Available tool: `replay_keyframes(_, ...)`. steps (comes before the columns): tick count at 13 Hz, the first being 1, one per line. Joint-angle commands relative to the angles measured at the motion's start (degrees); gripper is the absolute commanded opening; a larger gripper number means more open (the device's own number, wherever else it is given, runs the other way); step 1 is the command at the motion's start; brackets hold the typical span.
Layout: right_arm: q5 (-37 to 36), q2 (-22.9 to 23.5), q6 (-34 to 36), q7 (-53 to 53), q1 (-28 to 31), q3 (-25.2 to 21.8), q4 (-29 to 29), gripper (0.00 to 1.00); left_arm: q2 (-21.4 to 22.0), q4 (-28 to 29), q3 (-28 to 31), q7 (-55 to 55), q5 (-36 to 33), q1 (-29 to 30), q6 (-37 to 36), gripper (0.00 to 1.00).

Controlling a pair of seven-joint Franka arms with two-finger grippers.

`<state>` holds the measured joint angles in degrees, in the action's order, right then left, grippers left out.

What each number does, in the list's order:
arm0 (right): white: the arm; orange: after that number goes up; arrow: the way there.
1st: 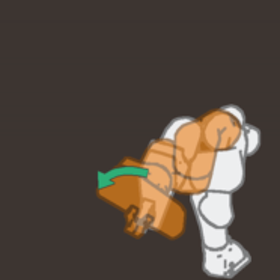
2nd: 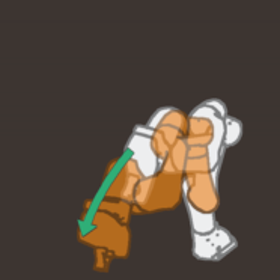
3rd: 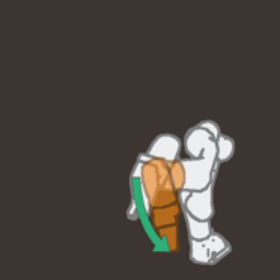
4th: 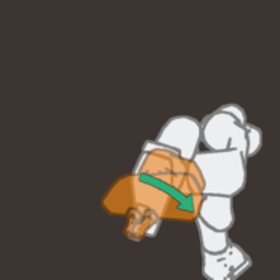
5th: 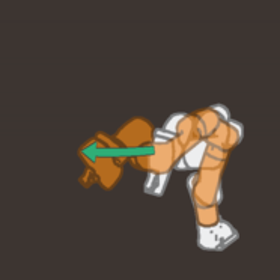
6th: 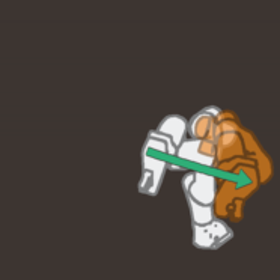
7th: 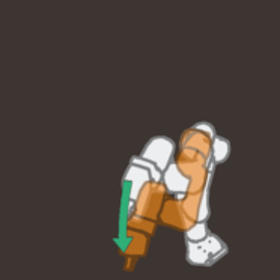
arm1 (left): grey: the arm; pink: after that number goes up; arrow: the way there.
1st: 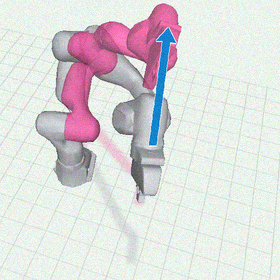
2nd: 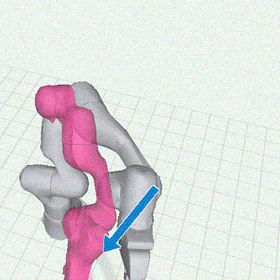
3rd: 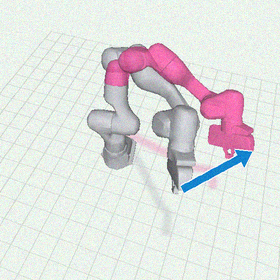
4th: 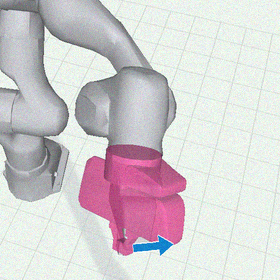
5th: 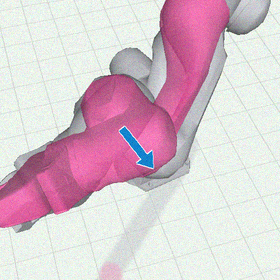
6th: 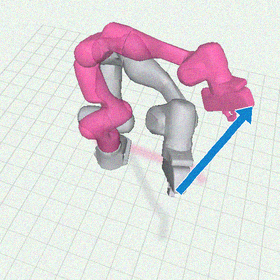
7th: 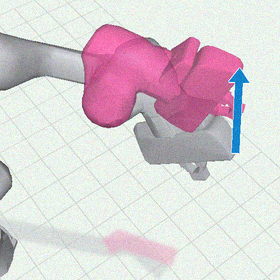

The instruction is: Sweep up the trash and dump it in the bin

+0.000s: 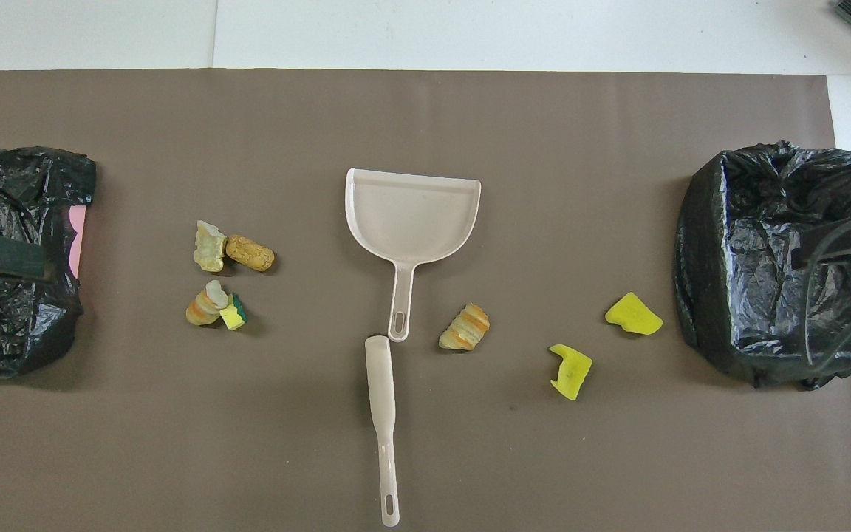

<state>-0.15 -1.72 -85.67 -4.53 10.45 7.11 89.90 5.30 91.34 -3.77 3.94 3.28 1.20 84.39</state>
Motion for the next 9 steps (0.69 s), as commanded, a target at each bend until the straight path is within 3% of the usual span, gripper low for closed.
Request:
replay_keyframes(1,0.94,-1.36,0.41,0.49,0.98,0.36,1.24,1.00,1.91,2.17,-0.28,0.36,-0.56,0.12,-0.54,1.00)
replay_keyframes(9,0.77,-1.36,0.41,0.49,0.80,0.45,1.33,1.00,2.26,2.87,-0.89,0.54,-0.03,-1.02,-0.19,1.00)
